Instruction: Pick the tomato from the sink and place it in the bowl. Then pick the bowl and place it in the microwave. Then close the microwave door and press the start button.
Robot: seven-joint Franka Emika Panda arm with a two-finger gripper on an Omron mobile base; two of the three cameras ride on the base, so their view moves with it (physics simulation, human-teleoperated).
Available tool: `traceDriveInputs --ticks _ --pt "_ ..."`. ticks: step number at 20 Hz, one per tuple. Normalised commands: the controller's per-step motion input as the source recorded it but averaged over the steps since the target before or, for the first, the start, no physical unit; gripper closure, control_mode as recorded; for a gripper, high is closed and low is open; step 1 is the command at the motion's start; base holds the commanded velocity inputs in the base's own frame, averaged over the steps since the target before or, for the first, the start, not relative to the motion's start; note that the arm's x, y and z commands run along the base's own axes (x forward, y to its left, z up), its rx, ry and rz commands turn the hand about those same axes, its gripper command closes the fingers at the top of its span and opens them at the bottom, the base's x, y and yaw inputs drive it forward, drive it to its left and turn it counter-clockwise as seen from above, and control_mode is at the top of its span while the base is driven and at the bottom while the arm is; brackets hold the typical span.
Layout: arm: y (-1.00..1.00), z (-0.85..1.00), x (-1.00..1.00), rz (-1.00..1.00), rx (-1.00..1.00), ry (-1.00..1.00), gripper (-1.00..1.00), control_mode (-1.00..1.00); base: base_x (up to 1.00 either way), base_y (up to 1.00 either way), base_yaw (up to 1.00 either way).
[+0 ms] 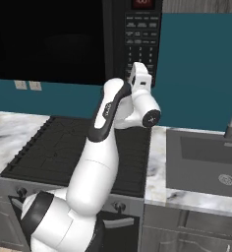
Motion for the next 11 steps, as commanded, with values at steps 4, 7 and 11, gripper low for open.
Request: traceDriveInputs --ticks 4,7,11 --pt "-0.01 0.00 0.00 0.00 0.01 0.00 1.00 -1.00 0.00 0.00 0.00" --pt "0.00 0.00 0.00 0.00 0.00 0.00 1.00 -1.00 0.00 0.00 0.00" --pt "0.00 0.00 0.00 0.00 0.00 0.00 1.00 -1.00 0.00 0.00 0.00"
